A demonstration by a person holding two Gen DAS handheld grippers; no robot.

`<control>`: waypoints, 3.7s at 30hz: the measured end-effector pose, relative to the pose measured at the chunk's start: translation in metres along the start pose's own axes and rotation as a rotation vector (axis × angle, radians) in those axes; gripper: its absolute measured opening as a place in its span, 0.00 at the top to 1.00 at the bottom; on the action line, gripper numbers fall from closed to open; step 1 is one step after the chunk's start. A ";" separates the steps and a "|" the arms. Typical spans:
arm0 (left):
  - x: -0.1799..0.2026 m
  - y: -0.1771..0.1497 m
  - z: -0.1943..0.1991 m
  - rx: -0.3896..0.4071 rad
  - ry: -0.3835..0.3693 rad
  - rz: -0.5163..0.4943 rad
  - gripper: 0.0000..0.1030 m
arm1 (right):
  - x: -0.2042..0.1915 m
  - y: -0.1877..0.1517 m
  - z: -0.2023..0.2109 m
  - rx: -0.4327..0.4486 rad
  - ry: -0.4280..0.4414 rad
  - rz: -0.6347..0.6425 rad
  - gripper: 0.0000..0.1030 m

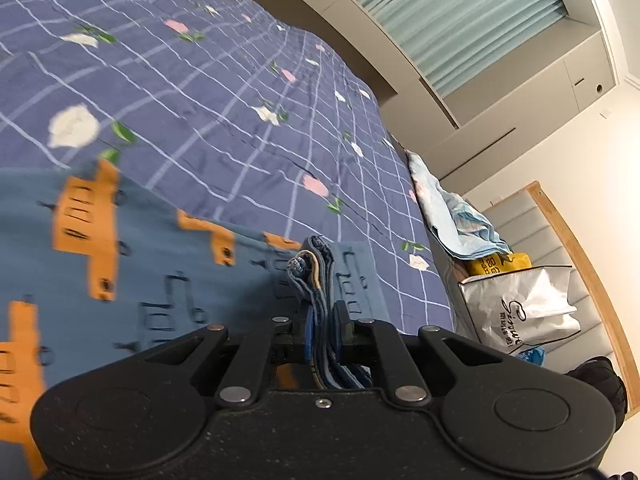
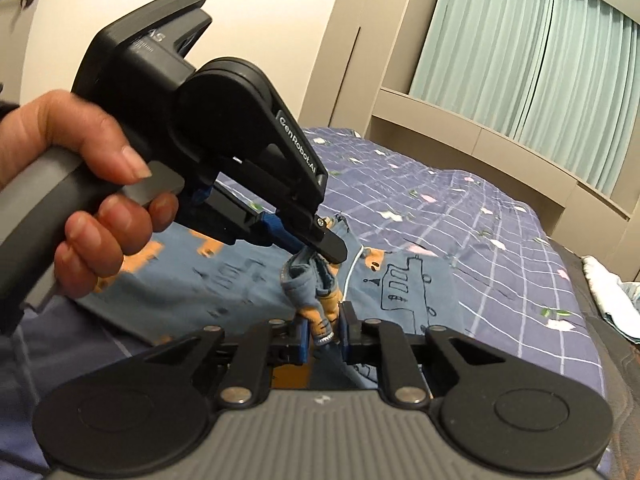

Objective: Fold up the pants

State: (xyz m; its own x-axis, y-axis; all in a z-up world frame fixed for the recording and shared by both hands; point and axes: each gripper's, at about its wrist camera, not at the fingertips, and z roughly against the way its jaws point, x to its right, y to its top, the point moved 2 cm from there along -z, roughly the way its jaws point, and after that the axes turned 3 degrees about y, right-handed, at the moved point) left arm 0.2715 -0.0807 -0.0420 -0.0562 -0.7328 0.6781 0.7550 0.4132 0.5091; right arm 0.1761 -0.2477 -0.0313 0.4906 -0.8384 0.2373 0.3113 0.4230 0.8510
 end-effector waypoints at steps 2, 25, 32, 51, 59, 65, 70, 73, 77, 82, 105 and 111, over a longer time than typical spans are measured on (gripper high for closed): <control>-0.006 0.001 0.010 0.011 0.006 0.003 0.91 | -0.007 0.006 0.001 0.004 0.017 -0.009 0.84; -0.084 -0.005 0.048 0.022 0.163 0.021 0.78 | -0.072 0.018 -0.029 -0.085 0.194 -0.047 0.79; -0.084 -0.003 0.048 0.031 0.211 -0.016 0.35 | -0.062 0.008 -0.028 -0.090 0.224 -0.094 0.23; -0.066 -0.024 0.039 0.069 0.330 -0.271 0.06 | 0.052 -0.024 -0.048 -0.155 -0.191 -0.252 0.00; -0.070 -0.011 0.029 0.109 0.380 -0.233 0.04 | 0.083 -0.003 -0.104 -0.153 -0.244 -0.191 0.00; -0.070 -0.012 0.027 0.108 0.391 -0.252 0.02 | 0.097 0.010 -0.128 -0.149 -0.251 -0.181 0.00; -0.067 -0.020 0.030 0.105 0.404 -0.275 0.01 | 0.092 -0.005 -0.110 -0.163 -0.248 -0.186 0.00; -0.065 -0.027 0.035 0.096 0.415 -0.294 0.01 | 0.087 -0.017 -0.090 -0.176 -0.246 -0.206 0.00; -0.063 -0.040 0.048 0.091 0.418 -0.305 0.01 | 0.076 -0.030 -0.064 -0.197 -0.242 -0.229 0.00; -0.064 -0.051 0.068 0.087 0.405 -0.306 0.01 | 0.061 -0.042 -0.034 -0.202 -0.267 -0.272 0.00; -0.132 -0.068 0.205 0.275 0.532 -0.067 0.01 | -0.081 0.005 -0.009 -0.032 0.026 -0.104 0.12; -0.154 -0.055 0.206 0.303 0.550 0.010 0.01 | -0.096 0.011 -0.018 -0.048 0.062 -0.072 0.40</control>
State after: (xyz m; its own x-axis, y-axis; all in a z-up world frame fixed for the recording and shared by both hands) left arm 0.1041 0.1213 -0.0654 0.3555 -0.8657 0.3524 0.5302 0.4972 0.6868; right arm 0.1468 -0.1561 -0.0528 0.5145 -0.8450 0.1457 0.3855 0.3797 0.8410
